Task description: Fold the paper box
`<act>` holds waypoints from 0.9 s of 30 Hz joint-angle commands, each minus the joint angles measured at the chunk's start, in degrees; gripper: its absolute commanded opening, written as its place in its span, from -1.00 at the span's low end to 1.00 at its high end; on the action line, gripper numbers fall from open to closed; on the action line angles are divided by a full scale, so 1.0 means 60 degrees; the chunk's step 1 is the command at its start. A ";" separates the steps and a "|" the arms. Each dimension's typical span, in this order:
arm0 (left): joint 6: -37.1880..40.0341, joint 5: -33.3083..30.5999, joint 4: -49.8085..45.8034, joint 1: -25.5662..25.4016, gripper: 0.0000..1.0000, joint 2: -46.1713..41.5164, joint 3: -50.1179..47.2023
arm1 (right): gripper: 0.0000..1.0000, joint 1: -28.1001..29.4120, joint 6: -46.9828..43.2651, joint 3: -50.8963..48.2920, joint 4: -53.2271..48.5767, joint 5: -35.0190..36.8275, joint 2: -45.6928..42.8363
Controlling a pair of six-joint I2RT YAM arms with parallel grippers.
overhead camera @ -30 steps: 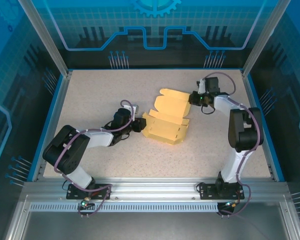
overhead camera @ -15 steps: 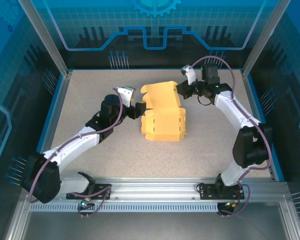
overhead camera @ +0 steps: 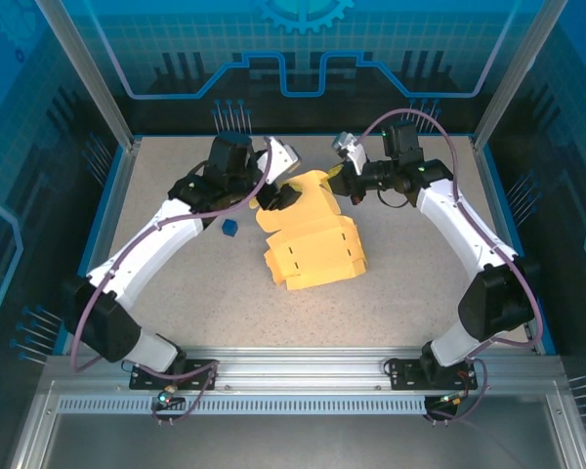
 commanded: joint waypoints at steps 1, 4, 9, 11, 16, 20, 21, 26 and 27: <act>0.0714 0.1213 -0.1753 0.0029 0.30 0.0393 0.0730 | -1.00 0.0076 -0.0550 0.0431 -0.0515 -0.0751 -0.0209; 0.0904 0.1572 -0.2193 0.0034 0.15 0.0695 0.1129 | -1.00 0.0075 -0.0858 0.0598 -0.0764 -0.0883 -0.0153; 0.1026 0.2039 -0.2784 0.0027 -0.16 0.1120 0.1656 | -1.00 0.0072 -0.1058 0.0724 -0.0921 -0.0875 -0.0149; 0.0983 0.2071 -0.2960 0.0034 -0.32 0.1238 0.1829 | -0.99 0.0078 -0.1023 0.0793 -0.0950 -0.0798 -0.0087; 0.0845 0.1885 -0.2990 0.0092 -0.73 0.1171 0.1910 | -0.91 0.0061 -0.0206 0.1029 -0.0822 0.0220 0.0039; 0.0212 0.1784 -0.2561 0.0312 -1.00 0.0848 0.1715 | -0.48 0.0012 0.0953 0.1383 -0.1050 0.1614 0.0061; -0.0058 0.1738 -0.2403 0.0387 -1.00 0.0735 0.1602 | -0.33 -0.0019 0.1317 0.1395 -0.1040 0.1922 -0.0003; -0.2060 0.1635 -0.0806 0.0881 -1.00 -0.0422 0.0365 | 0.15 -0.0410 0.3551 0.0477 -0.0566 0.3713 -0.0955; -0.2426 0.1548 -0.0477 0.0954 -1.00 -0.0662 0.0127 | 0.19 -0.0426 0.3858 0.0111 -0.0376 0.4167 -0.1215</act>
